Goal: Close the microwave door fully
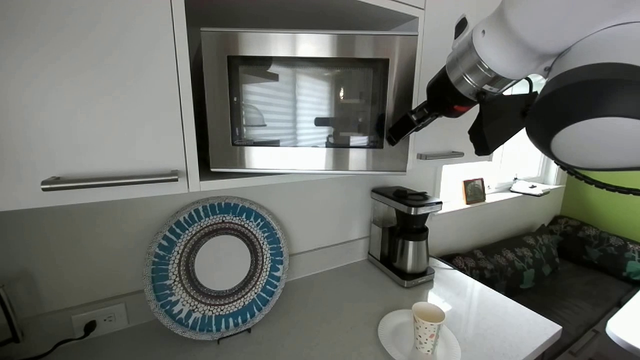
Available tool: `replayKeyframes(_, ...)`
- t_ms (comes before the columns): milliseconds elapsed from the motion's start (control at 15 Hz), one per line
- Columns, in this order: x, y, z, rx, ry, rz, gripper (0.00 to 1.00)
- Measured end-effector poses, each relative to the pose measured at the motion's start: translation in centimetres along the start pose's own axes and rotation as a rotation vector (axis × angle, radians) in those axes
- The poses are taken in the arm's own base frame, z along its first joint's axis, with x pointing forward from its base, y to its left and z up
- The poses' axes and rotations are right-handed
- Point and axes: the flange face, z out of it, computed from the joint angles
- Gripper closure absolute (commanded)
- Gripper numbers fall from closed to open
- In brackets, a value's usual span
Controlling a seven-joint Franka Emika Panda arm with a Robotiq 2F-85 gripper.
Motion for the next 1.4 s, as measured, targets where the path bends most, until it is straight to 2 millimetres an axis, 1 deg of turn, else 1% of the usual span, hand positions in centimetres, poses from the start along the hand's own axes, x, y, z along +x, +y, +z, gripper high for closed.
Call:
replayKeyframes(267, 0.3, 0.1, 1.4, 0.018, 0.011, -0.003, 0.0)
replayKeyframes(467, 0.3, 0.0, 1.5, 0.018, 0.01, -0.002, 0.0)
replayKeyframes(867, -0.1, 0.8, 1.8, -0.044, -0.098, 0.081, 0.0)
replayKeyframes(1067, 0.4, 0.4, 1.3, -0.039, -0.09, 0.13, 0.0)
replayKeyframes(1267, 0.8, -0.6, 1.0, -0.02, -0.084, 0.17, 0.0)
replayKeyframes(1333, 1.0, -1.0, 1.0, -0.014, -0.083, 0.181, 0.07)
replayKeyframes(1400, 1.1, -1.4, 0.9, -0.011, -0.087, 0.192, 0.28)
